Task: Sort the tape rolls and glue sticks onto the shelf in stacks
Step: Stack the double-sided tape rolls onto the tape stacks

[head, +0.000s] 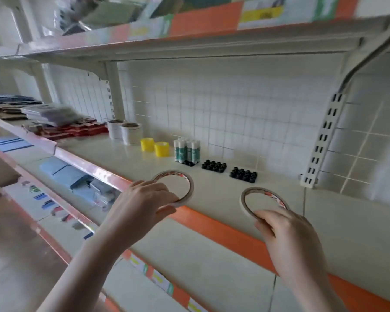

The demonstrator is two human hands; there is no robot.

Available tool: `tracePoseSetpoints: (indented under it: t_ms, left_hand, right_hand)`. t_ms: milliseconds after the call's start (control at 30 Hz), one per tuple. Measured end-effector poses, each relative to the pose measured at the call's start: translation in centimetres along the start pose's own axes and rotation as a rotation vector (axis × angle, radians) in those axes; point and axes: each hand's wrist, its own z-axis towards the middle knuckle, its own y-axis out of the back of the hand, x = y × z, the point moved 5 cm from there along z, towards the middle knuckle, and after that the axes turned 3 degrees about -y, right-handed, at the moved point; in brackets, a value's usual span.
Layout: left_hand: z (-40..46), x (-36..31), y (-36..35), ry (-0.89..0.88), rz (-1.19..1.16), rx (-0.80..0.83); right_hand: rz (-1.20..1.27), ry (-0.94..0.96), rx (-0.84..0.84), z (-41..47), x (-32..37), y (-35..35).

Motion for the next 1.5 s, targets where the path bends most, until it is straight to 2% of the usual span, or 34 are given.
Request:
tracePoseSetpoints:
  t_ms: [367,600,900,1033,1200,1333,1500]
  left_hand:
    - [-2.6,17.0,0.4,0.079,0.013,-0.026]
    - [-0.7,28.9,-1.4,0.097,0.044,0.023]
    - [2.5,41.8,-3.4,0.109,-0.001,-0.02]
    - [3.7,47.3,-5.0,0.055,-0.035,-0.035]
    - [6.0,54.1,-6.3,-0.065,-0.085,-0.069]
    - [8.6,59.4,-7.4,-0.141,-0.108,-0.04]
    - [11.6,63.3,-9.7,-0.131,-0.169,0.05]
  right_hand:
    - [0.048,0.103,0.001,8.1,12.1,-11.6]
    - [0.135,0.117,0.027,14.9,17.9,-21.0]
    - [0.147,0.13,0.097,24.0,24.7,-29.1]
    - [0.083,0.052,0.166,26.4,26.7,-33.5]
    - [-0.002,-0.055,0.168,28.5,29.4,-37.8]
    - [-0.041,-0.148,0.149,30.0,31.5,-40.6]
    - [-0.093,-0.213,0.139,31.3,32.9,-42.7]
